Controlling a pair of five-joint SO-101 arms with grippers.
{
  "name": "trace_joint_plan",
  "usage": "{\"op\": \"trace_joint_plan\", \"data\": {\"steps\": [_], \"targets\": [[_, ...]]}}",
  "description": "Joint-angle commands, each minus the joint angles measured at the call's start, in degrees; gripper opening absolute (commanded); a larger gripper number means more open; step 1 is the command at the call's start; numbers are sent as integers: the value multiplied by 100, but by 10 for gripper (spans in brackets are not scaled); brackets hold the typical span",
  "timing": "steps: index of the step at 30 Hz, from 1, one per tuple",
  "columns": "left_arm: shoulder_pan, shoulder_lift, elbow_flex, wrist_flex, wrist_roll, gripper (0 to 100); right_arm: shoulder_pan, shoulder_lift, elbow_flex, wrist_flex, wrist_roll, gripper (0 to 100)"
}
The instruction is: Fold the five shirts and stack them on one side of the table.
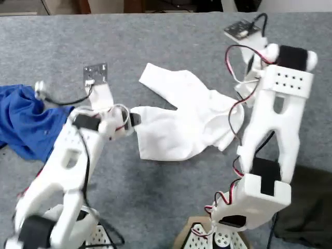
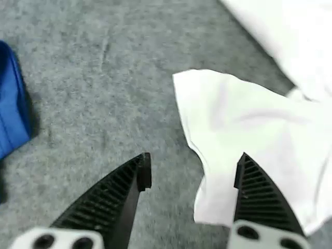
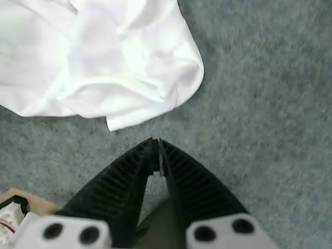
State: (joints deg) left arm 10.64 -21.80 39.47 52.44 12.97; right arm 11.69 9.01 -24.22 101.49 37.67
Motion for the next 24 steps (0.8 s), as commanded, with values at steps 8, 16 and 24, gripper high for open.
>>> {"op": "trace_joint_plan", "data": {"steps": [8,16,24], "targets": [[-378,2800,-2409,-176,88,244,215,-303,655,-536,44,9],[-440,4180,-3921,-88,580,240,224,-303,1051,-853,44,9],[-70,5165,-5116,1266,615,239,251,-277,1112,-1020,79,9]]}}
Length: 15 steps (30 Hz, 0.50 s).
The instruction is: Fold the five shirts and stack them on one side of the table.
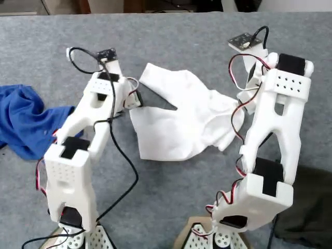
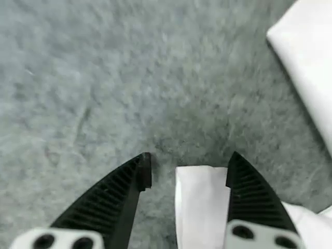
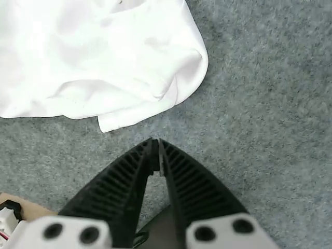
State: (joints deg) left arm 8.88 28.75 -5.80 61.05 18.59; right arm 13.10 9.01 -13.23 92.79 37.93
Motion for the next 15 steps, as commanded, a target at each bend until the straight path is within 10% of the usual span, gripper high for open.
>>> {"op": "trace_joint_plan", "data": {"steps": [1,15], "targets": [[123,233,-756,571,53,238,119,-277,13,-185,53,9],[202,1780,-2884,1996,62,160,92,-268,22,-334,53,9]]}}
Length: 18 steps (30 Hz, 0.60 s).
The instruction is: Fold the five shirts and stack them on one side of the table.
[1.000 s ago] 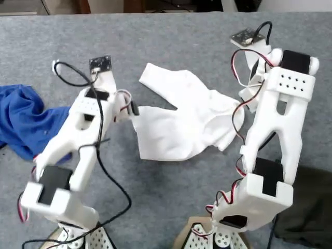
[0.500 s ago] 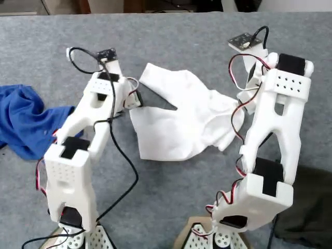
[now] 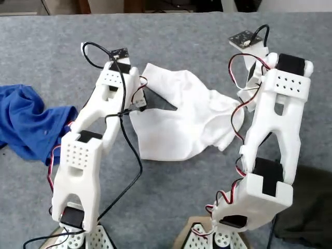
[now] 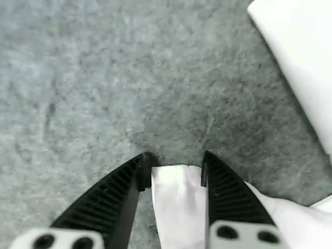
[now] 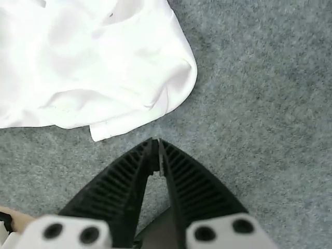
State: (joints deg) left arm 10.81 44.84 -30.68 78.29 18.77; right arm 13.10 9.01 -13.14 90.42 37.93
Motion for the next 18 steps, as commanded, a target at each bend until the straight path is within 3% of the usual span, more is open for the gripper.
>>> {"op": "trace_joint_plan", "data": {"steps": [1,7,13,18], "targets": [[9,242,-545,378,44,160,84,-268,13,-97,53,9],[-44,321,-1371,976,-9,127,84,-268,4,-105,53,9],[-62,347,-2233,2040,158,273,84,-268,-4,-105,53,9],[-114,312,-2286,2242,70,271,84,-268,4,-105,53,9]]}}
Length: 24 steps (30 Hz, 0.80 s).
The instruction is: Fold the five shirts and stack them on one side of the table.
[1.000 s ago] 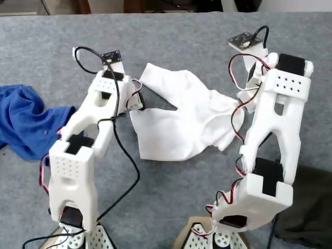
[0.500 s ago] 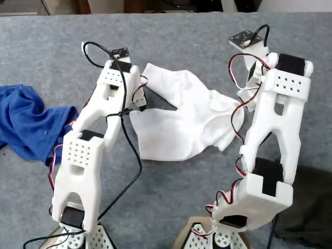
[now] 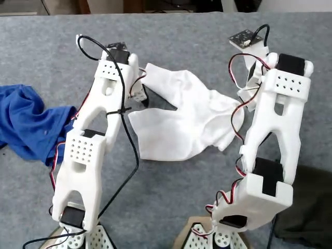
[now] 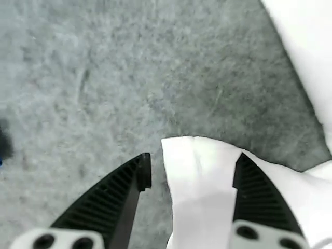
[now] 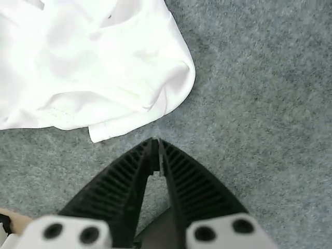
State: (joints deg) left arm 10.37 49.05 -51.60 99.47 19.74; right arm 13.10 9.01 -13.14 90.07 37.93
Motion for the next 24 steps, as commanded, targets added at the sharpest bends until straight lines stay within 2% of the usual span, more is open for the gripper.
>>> {"op": "trace_joint_plan", "data": {"steps": [1,6,12,18,24], "targets": [[-70,-110,-53,123,-18,271,84,-268,4,-70,53,9],[35,-57,756,79,229,271,92,-268,4,-70,53,9],[79,-57,668,-114,448,265,84,-268,4,-70,44,9],[79,31,659,-413,457,130,92,-268,4,-53,26,9],[70,514,527,-554,440,64,84,-268,4,-44,18,9]]}}
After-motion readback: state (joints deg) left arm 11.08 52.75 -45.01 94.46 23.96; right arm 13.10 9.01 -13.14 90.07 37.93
